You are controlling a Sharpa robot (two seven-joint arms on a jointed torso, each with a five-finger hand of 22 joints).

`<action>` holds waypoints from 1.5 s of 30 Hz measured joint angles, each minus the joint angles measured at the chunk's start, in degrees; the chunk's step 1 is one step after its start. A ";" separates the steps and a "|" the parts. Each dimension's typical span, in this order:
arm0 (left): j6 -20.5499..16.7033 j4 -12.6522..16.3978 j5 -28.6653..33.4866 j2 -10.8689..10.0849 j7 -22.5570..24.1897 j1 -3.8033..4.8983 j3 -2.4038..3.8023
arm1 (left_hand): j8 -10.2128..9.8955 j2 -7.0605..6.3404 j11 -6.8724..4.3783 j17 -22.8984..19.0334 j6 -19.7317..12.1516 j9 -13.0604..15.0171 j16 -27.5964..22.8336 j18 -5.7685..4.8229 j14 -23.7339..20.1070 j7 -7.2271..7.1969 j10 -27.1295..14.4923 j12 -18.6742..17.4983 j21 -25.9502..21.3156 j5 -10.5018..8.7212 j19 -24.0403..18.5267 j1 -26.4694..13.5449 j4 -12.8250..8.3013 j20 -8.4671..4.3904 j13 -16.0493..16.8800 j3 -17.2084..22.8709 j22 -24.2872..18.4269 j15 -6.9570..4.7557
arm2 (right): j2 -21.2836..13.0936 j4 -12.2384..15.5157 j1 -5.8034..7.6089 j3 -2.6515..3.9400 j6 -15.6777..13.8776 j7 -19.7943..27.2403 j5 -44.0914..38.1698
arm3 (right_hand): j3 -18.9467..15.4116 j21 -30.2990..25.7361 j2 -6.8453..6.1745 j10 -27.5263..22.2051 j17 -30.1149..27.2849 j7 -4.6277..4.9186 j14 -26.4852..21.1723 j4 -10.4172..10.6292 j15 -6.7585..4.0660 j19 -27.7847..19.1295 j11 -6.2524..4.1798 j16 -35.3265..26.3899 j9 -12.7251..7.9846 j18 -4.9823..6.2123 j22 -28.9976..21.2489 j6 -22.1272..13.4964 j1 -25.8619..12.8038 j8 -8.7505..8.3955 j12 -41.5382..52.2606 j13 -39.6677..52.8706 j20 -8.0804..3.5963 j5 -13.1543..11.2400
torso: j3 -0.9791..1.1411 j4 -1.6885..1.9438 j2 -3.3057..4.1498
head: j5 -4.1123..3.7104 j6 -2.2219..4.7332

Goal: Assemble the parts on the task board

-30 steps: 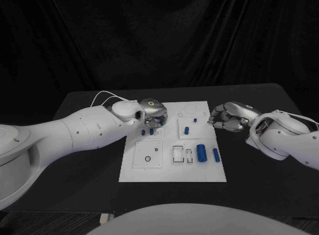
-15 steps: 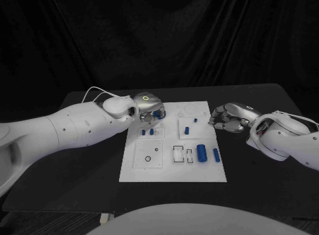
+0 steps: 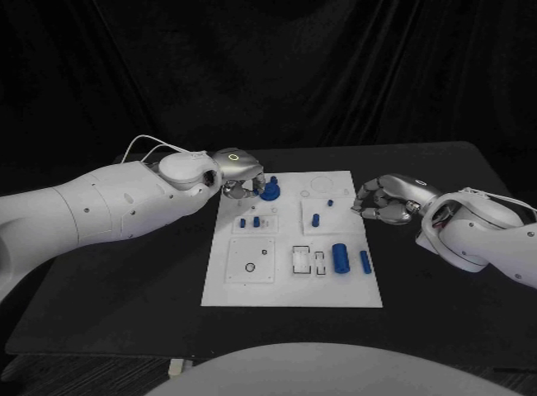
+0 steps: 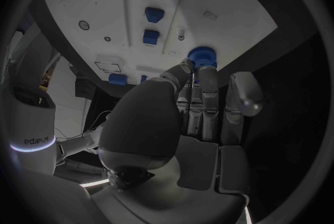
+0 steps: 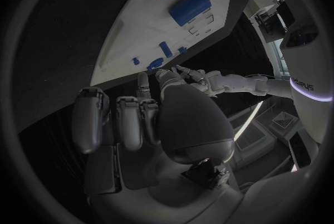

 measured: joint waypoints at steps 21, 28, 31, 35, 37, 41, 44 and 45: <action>2.11 -0.64 -0.01 0.16 -0.06 -1.38 -0.02 | -0.22 -0.30 -0.42 -0.89 0.00 -0.16 -0.65 0.01 -0.62 0.00 -0.02 -1.14 -1.11 0.00 -0.81 -0.30 0.63 -0.01 -0.50 0.02 -0.01 0.00 | 0.25 -0.19 -0.24 0.00 0.23 0.03 0.10 | 0.16 -0.28 -0.01 0.00 0.00 -0.20 0.00 -0.17 0.00 0.00 0.00 0.00 -0.06 0.00 -0.01 0.20 -0.01 0.00 0.00 0.00 0.00 0.00 | -0.03 0.03 0.11 | 0.01 0.00; 2.20 -0.48 -0.01 0.14 -0.15 -1.76 -0.02 | -0.22 -0.30 -0.41 -1.14 0.01 -0.16 -0.65 0.02 -1.03 0.00 -0.03 -1.15 -1.33 -0.01 -0.81 -0.30 0.62 0.00 -0.59 0.02 -0.02 0.01 | 0.31 -0.23 -0.31 0.00 0.24 0.05 0.11 | 0.16 -0.28 -0.01 0.00 0.00 -0.20 0.00 -0.16 0.00 0.00 0.00 0.00 -0.05 0.00 -0.02 0.20 -0.01 0.00 0.00 -0.01 0.00 0.00 | -0.03 -0.01 0.07 | 0.04 0.00; 2.27 -0.58 -0.01 0.14 -0.20 -1.84 -0.02 | -0.22 -0.30 -0.41 -1.14 0.00 -0.16 -0.65 0.02 -1.03 0.00 -0.04 -1.16 -1.33 -0.01 -0.81 -0.30 0.62 0.00 -0.58 0.02 -0.02 0.01 | 0.31 -0.24 -0.31 0.00 0.25 0.06 0.12 | 0.16 -0.28 -0.01 0.00 0.00 -0.20 0.00 -0.16 0.00 0.00 0.00 0.00 -0.05 0.00 -0.02 0.20 -0.01 0.00 0.00 0.00 0.00 0.00 | -0.02 -0.03 0.04 | 0.06 0.00; 2.36 -0.74 -0.01 0.17 -0.27 -1.98 -0.02 | -0.22 -0.30 -0.41 -1.14 0.00 -0.16 -0.65 0.02 -1.03 0.00 -0.04 -1.18 -1.33 -0.01 -0.81 -0.30 0.62 0.00 -0.57 0.02 -0.02 0.01 | 0.32 -0.26 -0.33 0.00 0.26 0.06 0.12 | 0.16 -0.28 -0.23 0.00 0.00 -0.20 0.00 -0.16 0.00 0.00 0.00 -0.23 -0.05 0.00 -0.02 0.20 0.21 0.00 0.00 0.00 0.00 0.00 | 0.01 -0.03 0.04 | 0.07 0.00; 2.40 -0.81 -0.01 0.22 -0.30 -2.05 -0.02 | -0.22 -0.30 -0.40 -1.21 0.01 -0.16 -0.65 0.01 -1.03 0.00 -0.04 -1.21 -1.33 -0.01 -0.80 -0.30 0.62 0.00 -0.56 0.02 -0.02 0.01 | 0.34 -0.27 -0.33 -0.01 0.27 0.07 0.13 | 0.16 -0.28 -0.23 0.00 0.00 -0.20 0.00 -0.16 0.00 0.00 0.00 -0.23 -0.05 0.00 -0.02 0.20 0.21 0.00 0.00 0.00 0.00 0.00 | 0.01 -0.02 0.04 | 0.07 0.00; 2.52 -0.99 -0.02 0.42 -0.36 -2.18 -0.02 | -0.22 -0.30 -0.40 -1.37 0.01 -0.16 -0.87 0.01 -1.03 0.00 -0.05 -1.31 -1.56 -0.01 -0.80 -0.30 0.62 0.00 -0.54 0.01 -0.02 0.01 | 0.38 -0.28 -0.35 -0.01 0.28 0.07 0.13 | 0.16 -0.28 -0.23 0.00 0.00 -0.20 0.00 -0.16 0.00 0.00 0.00 -0.23 -0.05 0.00 -0.02 0.20 0.21 0.00 0.00 0.00 0.00 0.00 | 0.01 -0.01 0.04 | 0.09 0.00; 2.58 -1.17 -0.02 0.56 -0.39 -2.34 -0.02 | -0.22 -0.30 -0.40 -1.42 0.01 -0.16 -0.87 0.01 -1.02 0.00 -0.05 -1.35 -1.56 -0.01 -0.83 -0.30 0.62 -0.03 -0.54 0.01 -0.02 0.01 | 0.38 -0.28 -0.36 -0.01 0.28 0.08 0.13 | 0.26 -0.28 -0.23 0.00 0.00 -0.20 0.00 -0.26 0.00 0.00 0.00 -0.23 -0.05 0.00 -0.02 0.20 0.21 0.00 0.00 0.00 0.00 -0.01 | 0.01 0.00 0.06 | 0.02 0.00; 2.60 -1.25 -0.02 0.60 -0.40 -2.40 -0.02 | -0.22 -0.30 -0.40 -1.51 0.01 -0.16 -0.87 0.01 -1.02 0.00 -0.05 -1.36 -1.56 -0.01 -1.02 -0.30 0.62 -0.22 -0.54 0.01 -0.02 0.01 | 0.38 -0.28 -0.36 -0.01 0.28 0.08 0.13 | 0.32 -0.28 -0.23 0.00 0.00 -0.20 0.00 -0.32 0.00 0.00 0.00 -0.23 -0.05 0.00 -0.02 0.20 0.21 0.00 0.00 0.00 0.00 0.00 | 0.01 0.01 0.06 | -0.03 0.00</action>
